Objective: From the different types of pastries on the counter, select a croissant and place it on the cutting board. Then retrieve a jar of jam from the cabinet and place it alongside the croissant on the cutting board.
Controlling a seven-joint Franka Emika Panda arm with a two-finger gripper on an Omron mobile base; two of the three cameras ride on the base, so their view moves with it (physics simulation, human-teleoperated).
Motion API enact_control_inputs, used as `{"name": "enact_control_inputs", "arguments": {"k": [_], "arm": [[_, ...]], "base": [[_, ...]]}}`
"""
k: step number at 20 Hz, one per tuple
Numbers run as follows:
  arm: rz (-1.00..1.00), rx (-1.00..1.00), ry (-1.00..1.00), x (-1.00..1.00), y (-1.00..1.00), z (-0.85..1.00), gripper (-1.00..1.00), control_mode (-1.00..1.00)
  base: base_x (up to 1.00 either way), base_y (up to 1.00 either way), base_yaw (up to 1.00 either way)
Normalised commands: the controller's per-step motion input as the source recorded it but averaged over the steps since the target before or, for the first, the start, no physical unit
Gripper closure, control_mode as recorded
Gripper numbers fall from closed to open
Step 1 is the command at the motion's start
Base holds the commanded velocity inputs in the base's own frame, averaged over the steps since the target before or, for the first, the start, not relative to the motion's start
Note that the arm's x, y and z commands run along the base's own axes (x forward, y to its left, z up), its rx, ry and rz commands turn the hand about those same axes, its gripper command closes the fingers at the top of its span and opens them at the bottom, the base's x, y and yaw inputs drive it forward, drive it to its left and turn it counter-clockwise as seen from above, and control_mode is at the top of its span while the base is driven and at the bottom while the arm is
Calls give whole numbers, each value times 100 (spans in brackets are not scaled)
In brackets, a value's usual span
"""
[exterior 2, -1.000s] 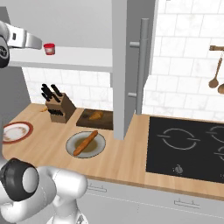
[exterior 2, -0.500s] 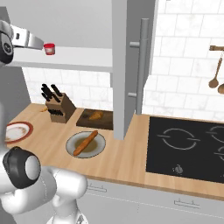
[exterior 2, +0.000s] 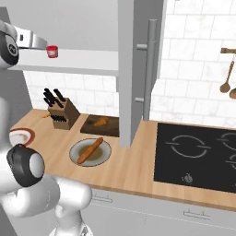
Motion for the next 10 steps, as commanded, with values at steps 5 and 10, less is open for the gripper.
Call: {"name": "enact_control_inputs", "arguments": {"k": [5,10], "arm": [[5,-8,-23,29,26,2,-100,-100],[4,0,11,54,7,-12,-100,-100]], "base": [[0,0,0],[0,0,0]]}}
